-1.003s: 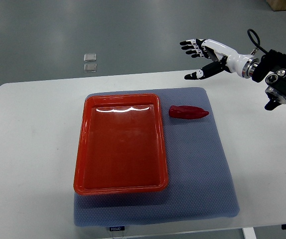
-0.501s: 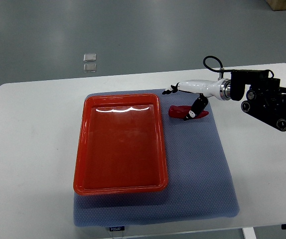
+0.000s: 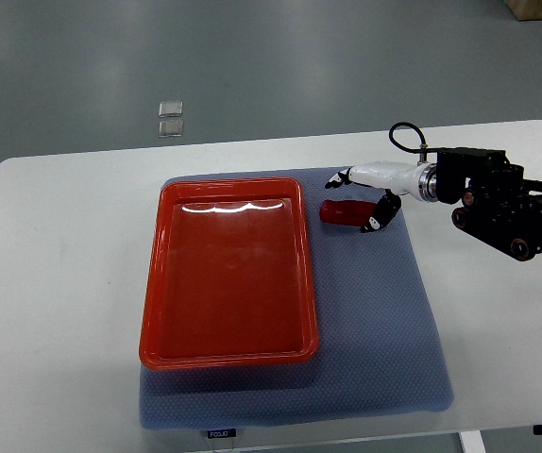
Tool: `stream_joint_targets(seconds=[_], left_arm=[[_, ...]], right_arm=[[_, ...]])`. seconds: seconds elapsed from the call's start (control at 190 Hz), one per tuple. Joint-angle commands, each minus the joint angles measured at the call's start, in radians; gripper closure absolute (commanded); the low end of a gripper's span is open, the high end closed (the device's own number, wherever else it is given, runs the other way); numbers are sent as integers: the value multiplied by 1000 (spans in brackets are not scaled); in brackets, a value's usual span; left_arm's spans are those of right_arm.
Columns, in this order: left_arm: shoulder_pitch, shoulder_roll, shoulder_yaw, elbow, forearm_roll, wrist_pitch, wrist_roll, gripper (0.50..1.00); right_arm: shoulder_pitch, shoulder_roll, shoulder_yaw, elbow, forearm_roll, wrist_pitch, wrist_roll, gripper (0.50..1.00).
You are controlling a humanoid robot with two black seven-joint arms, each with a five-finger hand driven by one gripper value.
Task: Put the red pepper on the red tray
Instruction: 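Close the right hand's fingers around the red pepper, then lift the pepper and carry it over the red tray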
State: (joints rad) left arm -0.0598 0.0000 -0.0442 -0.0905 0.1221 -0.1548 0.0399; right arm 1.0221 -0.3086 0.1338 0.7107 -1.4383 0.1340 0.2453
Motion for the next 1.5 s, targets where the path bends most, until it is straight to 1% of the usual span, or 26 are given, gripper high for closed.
stream_joint_targets(seconds=[0.0, 0.095, 0.132, 0.179, 0.222, 0.29, 0.332, 0.38, 0.433, 0.512, 0.628, 0.665, 0.686, 0.734, 0.839, 1.024, 1.182, 1.282, 1.356, 1.398, 1.493], left_arm=[[0, 0, 0, 0, 1, 0, 0, 500], [0, 0, 0, 0, -1, 0, 0, 500], [0, 0, 0, 0, 1, 0, 0, 500], [0, 0, 0, 0, 1, 0, 0, 500], [0, 0, 0, 0, -1, 0, 0, 500], [0, 0, 0, 0, -1, 0, 0, 500], [0, 0, 0, 0, -1, 0, 0, 500], [0, 0, 0, 0, -1, 0, 0, 500], [0, 0, 0, 0, 1, 0, 0, 500], [0, 0, 0, 0, -1, 0, 0, 500], [0, 0, 0, 0, 1, 0, 0, 500], [0, 0, 0, 0, -1, 0, 0, 500], [0, 0, 0, 0, -1, 0, 0, 500], [0, 0, 0, 0, -1, 0, 0, 500], [0, 0, 0, 0, 1, 0, 0, 500], [0, 0, 0, 0, 1, 0, 0, 500], [0, 0, 0, 0, -1, 0, 0, 500], [0, 0, 0, 0, -1, 0, 0, 500], [0, 0, 0, 0, -1, 0, 0, 500], [0, 0, 1, 0, 1, 0, 0, 500], [0, 0, 0, 0, 1, 0, 0, 500]], right_arm=[[1, 0, -16, 0, 1, -8, 0, 664], [1, -1, -14, 1, 1, -8, 0, 671], [1, -1, -14, 0, 1, -8, 0, 679], [1, -1, -16, 0, 1, -8, 0, 703], [3, -1, -16, 0, 1, -8, 0, 705], [1, -1, -16, 0, 1, -8, 0, 738], [1, -1, -16, 1, 1, -8, 0, 744], [1, -1, -16, 1, -1, -7, 0, 783], [1, -1, -20, 1, -1, -7, 2, 814], [1, -1, -23, 3, -1, -5, 3, 842], [0, -1, -23, 3, -1, -4, 5, 865], [1, -1, -23, 4, -5, -4, 6, 887], [1, -1, -23, 4, -7, -2, 6, 887], [3, -1, -22, 4, -11, -2, 6, 920], [6, -3, -20, 7, -11, -2, 6, 946], [21, -10, -13, 7, -11, -7, 8, 944], [75, -9, 3, 7, 4, -10, 9, 944], [101, -4, 53, 9, 7, -27, 11, 940], [105, -1, 81, 13, 15, -25, 12, 932], [108, 9, 87, 15, 21, -25, 12, 928], [102, 71, 87, 16, 26, -27, 12, 922]])
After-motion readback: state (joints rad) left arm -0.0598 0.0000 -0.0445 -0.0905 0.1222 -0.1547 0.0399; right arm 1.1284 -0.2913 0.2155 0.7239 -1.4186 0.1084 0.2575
